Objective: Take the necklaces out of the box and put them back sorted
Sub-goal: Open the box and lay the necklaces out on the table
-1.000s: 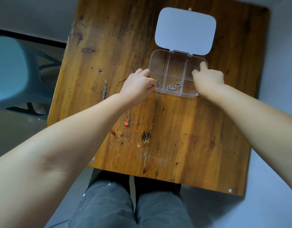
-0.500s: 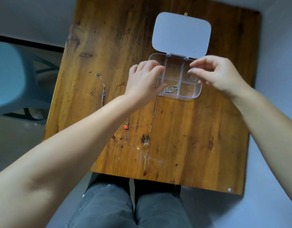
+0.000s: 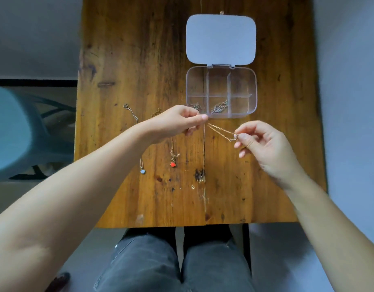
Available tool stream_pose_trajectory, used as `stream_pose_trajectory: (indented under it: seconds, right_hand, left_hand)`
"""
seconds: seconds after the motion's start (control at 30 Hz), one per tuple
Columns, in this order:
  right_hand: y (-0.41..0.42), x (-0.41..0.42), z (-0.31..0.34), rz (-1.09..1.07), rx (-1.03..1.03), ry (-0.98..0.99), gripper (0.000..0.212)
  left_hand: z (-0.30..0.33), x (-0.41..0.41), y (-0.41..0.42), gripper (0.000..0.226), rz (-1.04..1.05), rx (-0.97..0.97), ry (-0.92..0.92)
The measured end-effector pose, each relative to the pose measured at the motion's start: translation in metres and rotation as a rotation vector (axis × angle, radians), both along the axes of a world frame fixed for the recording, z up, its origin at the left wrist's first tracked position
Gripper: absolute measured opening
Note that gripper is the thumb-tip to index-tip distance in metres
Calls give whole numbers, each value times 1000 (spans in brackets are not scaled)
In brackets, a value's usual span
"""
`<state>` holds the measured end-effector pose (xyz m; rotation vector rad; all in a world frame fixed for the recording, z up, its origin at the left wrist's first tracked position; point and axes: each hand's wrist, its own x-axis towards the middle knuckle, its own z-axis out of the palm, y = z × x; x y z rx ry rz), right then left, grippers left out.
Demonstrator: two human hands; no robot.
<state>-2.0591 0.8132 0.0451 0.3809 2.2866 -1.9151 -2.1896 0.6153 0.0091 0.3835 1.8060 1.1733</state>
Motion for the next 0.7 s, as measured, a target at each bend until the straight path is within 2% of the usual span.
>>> stream_pose_trajectory:
  seconds: [0.13,0.33,0.47,0.57,0.7]
  right_hand:
    - [-39,35,-28,137,357,-15,15]
    - [-53,75,-81,328,811,11,11]
    - [-54,90,-101,358,900,2,20]
    - [-57,94,-104,375,917,14,17]
    - [-53,88,-95,493,890,-45,9]
  left_hand:
    - [-16,-11,-13,39,-85,-200,100]
    - [-39,-16,-4,29,-279,-267,514]
    - [-51,-6,1,24,-373,-222,795]
    - [-60,2,-2,20,-385,-239,973]
    - [-69,9,-8,18,-354,-310,1084]
